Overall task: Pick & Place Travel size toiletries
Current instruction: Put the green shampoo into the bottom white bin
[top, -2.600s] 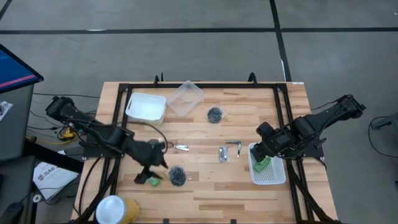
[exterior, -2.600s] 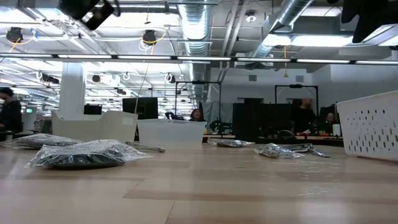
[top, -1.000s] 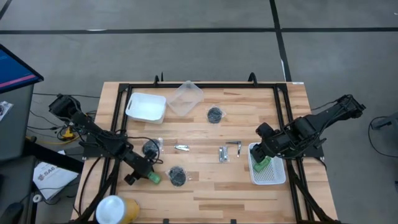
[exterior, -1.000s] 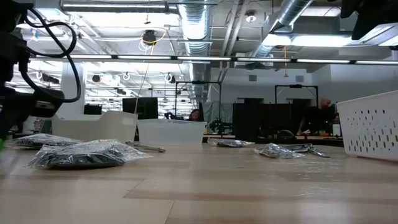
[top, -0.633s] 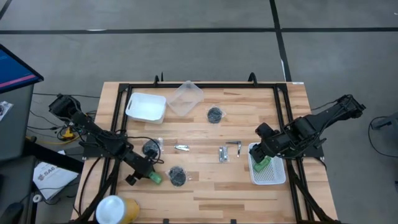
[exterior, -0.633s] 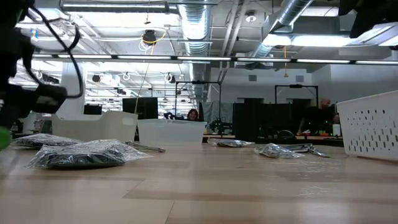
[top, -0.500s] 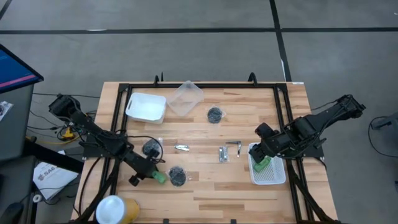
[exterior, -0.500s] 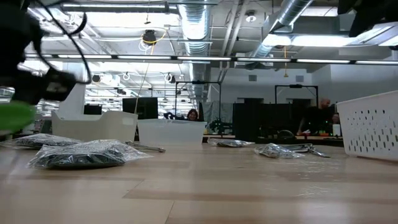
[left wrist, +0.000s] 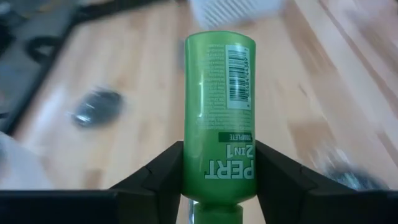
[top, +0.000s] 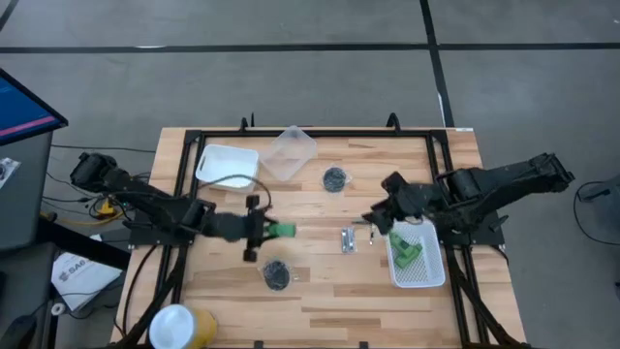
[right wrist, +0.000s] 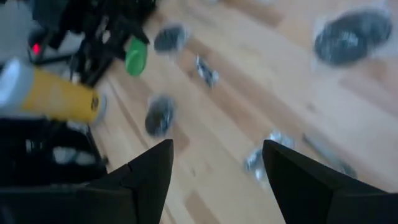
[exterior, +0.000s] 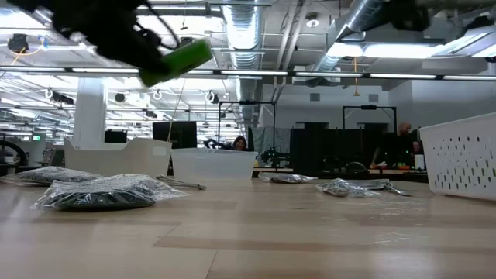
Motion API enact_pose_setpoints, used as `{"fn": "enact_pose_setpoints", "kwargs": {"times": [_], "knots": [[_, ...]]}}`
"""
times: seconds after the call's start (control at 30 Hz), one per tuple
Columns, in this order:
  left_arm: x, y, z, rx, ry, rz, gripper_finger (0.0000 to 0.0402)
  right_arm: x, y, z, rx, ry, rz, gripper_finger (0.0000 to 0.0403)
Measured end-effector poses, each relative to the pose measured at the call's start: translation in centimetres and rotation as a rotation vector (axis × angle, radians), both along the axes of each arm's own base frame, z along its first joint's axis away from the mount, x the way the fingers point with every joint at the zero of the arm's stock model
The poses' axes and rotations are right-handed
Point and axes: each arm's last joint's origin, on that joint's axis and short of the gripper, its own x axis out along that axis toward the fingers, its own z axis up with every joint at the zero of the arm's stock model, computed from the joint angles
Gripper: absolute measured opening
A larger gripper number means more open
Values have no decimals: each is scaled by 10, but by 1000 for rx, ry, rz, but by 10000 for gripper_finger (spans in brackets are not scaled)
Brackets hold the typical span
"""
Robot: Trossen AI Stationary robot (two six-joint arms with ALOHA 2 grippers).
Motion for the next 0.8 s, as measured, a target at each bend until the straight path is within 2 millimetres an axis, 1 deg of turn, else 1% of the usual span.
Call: {"fn": "enact_pose_setpoints", "kwargs": {"times": [0.13, 0.23, 0.27, 0.33, 0.4, 0.53, 0.7, 0.8], "knots": [[14, 18, 23, -34, -120, 90, 163, 13, -18, 2, -32, -57, -56, 241], [18, 31, 32, -39, -160, 142, 169, 25, -31, 0, -57, -81, -80, 241], [19, 34, 34, -40, -170, 155, 169, 32, -34, 0, -56, -113, -82, 241], [20, 39, 35, -38, -177, 174, 166, 44, -40, -1, -54, -149, -67, 241], [21, 41, 35, -38, -177, 182, 162, 60, -46, -5, -51, -197, -56, 241], [21, 42, 36, -41, -185, 181, 161, 85, -58, -13, -28, -273, -65, 241], [21, 42, 36, -5, -176, 163, 166, 108, -72, -27, 60, -325, -10, 241], [21, 42, 36, 2, -173, 160, 164, 119, -78, -29, 110, -362, -4, 241]]}}
